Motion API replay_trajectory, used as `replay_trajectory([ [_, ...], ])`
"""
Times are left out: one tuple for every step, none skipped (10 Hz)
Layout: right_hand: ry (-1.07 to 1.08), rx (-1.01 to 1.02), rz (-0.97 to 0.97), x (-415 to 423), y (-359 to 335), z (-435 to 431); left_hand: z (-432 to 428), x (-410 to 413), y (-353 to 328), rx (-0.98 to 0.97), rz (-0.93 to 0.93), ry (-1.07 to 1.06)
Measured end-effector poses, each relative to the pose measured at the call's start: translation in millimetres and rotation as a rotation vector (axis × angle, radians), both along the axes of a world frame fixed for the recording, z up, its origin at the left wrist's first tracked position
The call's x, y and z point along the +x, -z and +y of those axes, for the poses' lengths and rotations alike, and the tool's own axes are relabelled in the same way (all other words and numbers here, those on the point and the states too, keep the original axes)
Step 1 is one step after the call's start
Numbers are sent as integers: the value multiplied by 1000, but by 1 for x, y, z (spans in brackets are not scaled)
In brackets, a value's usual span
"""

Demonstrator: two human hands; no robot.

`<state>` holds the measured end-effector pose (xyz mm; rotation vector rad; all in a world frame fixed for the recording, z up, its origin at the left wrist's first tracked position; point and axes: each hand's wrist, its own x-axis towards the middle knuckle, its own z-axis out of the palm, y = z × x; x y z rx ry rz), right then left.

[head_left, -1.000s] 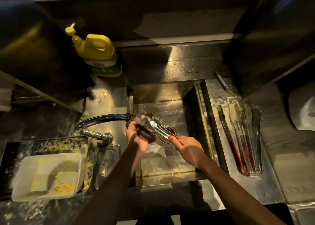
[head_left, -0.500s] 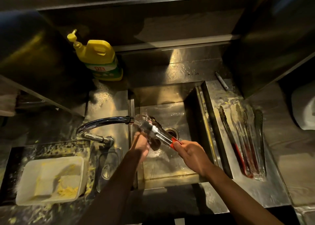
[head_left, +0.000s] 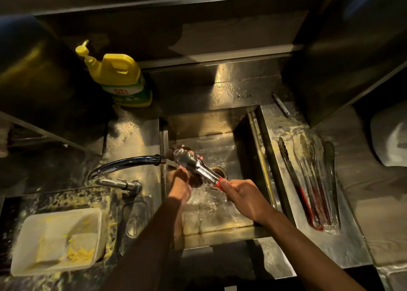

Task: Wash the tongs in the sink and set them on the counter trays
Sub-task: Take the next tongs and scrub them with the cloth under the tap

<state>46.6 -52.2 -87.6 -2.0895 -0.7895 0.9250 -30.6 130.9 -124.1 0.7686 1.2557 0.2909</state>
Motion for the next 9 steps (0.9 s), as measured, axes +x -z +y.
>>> replay_trajectory([
  [3, -37, -11, 8, 2, 0, 5, -5, -8, -94, -286, 135],
  [-22, -69, -38, 12, 1, 4, -5, -2, -2, -134, -266, 68],
  [12, -68, -50, 8, 3, 11, -27, 15, -8, -101, -44, -37],
  [-37, -49, -213, 4, 4, 17, -35, 23, -6, -181, -51, -61],
  [-86, -35, -165, 7, 23, 12, -38, 23, -11, -185, -109, 51],
  [-102, 27, -278, 7, 28, 13, -38, 21, -9, -184, -102, 155],
  [-86, 48, -343, 8, 16, 14, -20, 22, -11, -153, -125, 0],
  [-79, 22, -226, 15, 14, 2, 18, 23, -12, -136, -87, -48],
  [-159, 32, -367, 25, 11, -5, 26, 18, -6, -107, -95, 144],
])
